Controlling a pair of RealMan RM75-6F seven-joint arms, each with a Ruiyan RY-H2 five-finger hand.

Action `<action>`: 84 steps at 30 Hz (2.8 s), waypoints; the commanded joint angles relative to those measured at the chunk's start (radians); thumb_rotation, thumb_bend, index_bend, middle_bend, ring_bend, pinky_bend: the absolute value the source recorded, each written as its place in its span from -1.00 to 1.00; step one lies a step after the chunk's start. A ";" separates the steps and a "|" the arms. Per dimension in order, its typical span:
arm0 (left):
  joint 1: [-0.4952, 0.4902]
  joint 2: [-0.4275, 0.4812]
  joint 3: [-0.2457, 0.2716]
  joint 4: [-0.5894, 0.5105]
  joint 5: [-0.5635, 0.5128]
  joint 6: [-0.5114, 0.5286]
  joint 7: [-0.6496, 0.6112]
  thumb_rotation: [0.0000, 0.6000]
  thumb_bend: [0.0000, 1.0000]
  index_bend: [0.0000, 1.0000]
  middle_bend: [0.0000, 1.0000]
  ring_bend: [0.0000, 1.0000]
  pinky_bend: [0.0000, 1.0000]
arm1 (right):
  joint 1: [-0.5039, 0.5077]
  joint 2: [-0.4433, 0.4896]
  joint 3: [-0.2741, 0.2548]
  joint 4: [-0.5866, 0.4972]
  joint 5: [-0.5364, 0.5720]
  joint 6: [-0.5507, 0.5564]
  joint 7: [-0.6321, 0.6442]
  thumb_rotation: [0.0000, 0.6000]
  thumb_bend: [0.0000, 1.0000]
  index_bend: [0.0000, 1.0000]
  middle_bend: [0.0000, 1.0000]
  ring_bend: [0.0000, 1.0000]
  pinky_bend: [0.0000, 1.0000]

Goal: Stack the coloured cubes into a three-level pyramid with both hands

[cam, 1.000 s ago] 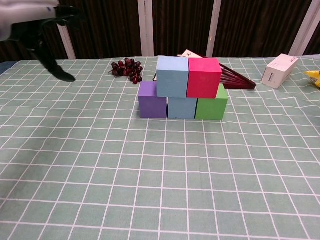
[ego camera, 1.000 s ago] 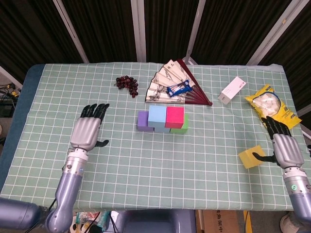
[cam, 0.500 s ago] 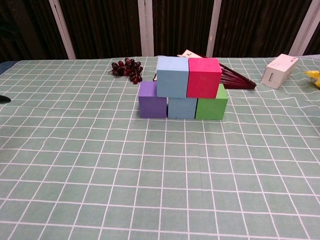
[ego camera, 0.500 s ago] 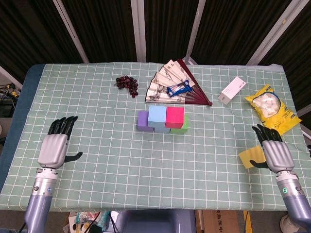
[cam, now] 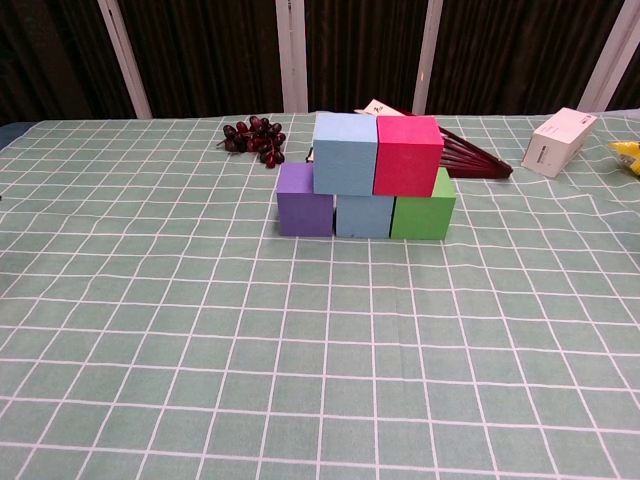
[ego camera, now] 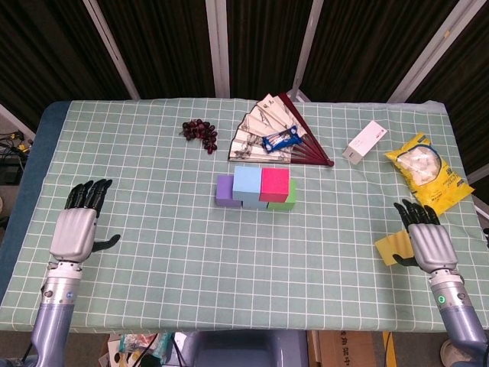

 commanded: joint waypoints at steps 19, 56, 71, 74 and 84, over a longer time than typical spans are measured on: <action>0.062 0.040 -0.091 -0.042 0.045 -0.041 -0.014 1.00 -0.70 -1.00 -0.86 -0.87 -0.87 | 0.022 -0.013 -0.017 -0.005 0.020 -0.073 0.017 1.00 -0.64 -1.00 -0.99 -1.00 -1.00; 0.145 0.069 -0.149 -0.156 0.169 -0.060 -0.002 1.00 -0.70 -1.00 -0.87 -0.87 -0.87 | 0.064 -0.109 0.021 0.147 0.056 -0.095 0.001 1.00 -0.64 -1.00 -0.91 -1.00 -1.00; 0.157 0.062 -0.162 -0.156 0.163 -0.093 0.000 1.00 -0.70 -1.00 -0.87 -0.87 -0.87 | 0.061 -0.107 0.006 0.178 0.122 -0.136 -0.025 1.00 -0.64 -1.00 -0.33 -0.75 -1.00; 0.160 0.064 -0.166 -0.156 0.163 -0.097 -0.002 1.00 -0.70 -1.00 -0.87 -0.87 -0.87 | 0.061 -0.110 0.006 0.181 0.128 -0.138 -0.025 1.00 -0.64 -1.00 -0.18 -0.60 -1.00; 0.166 0.070 -0.179 -0.150 0.148 -0.111 -0.005 1.00 -0.70 -1.00 -0.87 -0.87 -0.87 | 0.056 -0.081 0.040 0.102 0.068 -0.079 0.049 1.00 -0.64 -0.98 -0.03 -0.45 -1.00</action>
